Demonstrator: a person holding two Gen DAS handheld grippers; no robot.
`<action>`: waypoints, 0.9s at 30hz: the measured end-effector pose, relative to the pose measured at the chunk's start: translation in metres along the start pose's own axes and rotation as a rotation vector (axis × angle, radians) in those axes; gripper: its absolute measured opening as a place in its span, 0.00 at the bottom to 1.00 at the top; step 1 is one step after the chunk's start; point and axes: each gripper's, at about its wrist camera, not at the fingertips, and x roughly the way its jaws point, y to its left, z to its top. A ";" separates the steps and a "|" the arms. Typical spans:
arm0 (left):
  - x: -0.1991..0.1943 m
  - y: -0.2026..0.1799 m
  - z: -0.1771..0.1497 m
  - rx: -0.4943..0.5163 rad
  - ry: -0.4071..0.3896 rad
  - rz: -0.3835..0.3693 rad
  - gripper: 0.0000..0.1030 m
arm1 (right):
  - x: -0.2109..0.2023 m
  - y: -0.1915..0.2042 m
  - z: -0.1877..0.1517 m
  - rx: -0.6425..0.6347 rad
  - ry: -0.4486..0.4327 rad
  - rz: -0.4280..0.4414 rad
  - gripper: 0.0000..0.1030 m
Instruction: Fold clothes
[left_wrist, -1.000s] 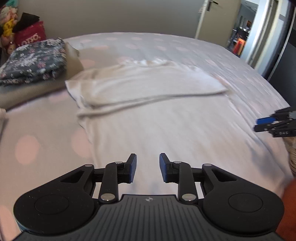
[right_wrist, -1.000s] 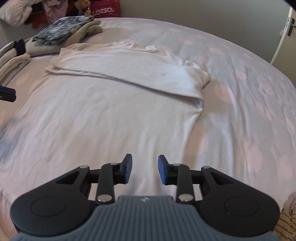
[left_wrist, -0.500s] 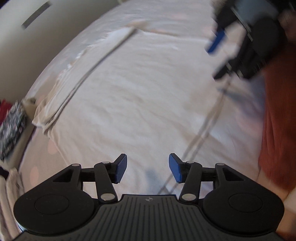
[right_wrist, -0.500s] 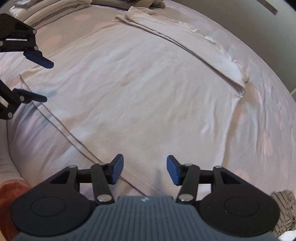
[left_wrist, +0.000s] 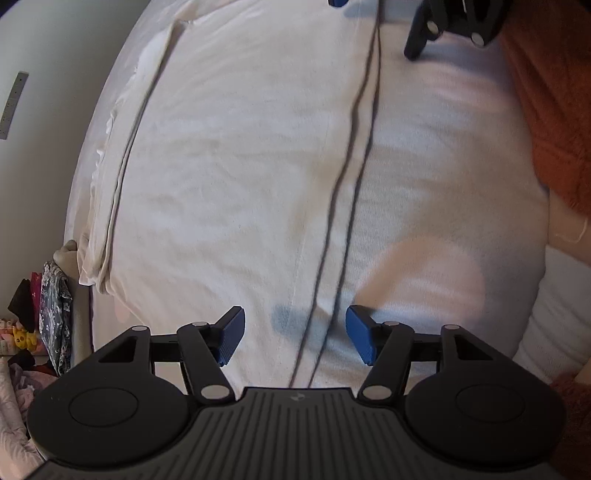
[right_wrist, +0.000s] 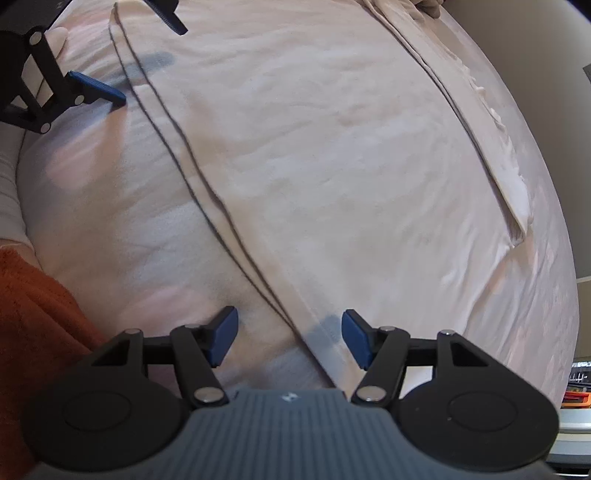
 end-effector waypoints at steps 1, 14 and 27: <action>0.001 0.000 -0.001 0.004 0.001 0.005 0.62 | 0.001 -0.002 -0.001 0.010 0.005 0.000 0.63; 0.008 0.015 -0.016 0.049 -0.044 -0.016 0.67 | 0.006 -0.004 -0.002 0.024 0.049 -0.085 0.63; 0.011 0.037 -0.043 0.029 -0.167 -0.196 0.53 | -0.006 -0.014 -0.010 0.129 -0.004 -0.046 0.64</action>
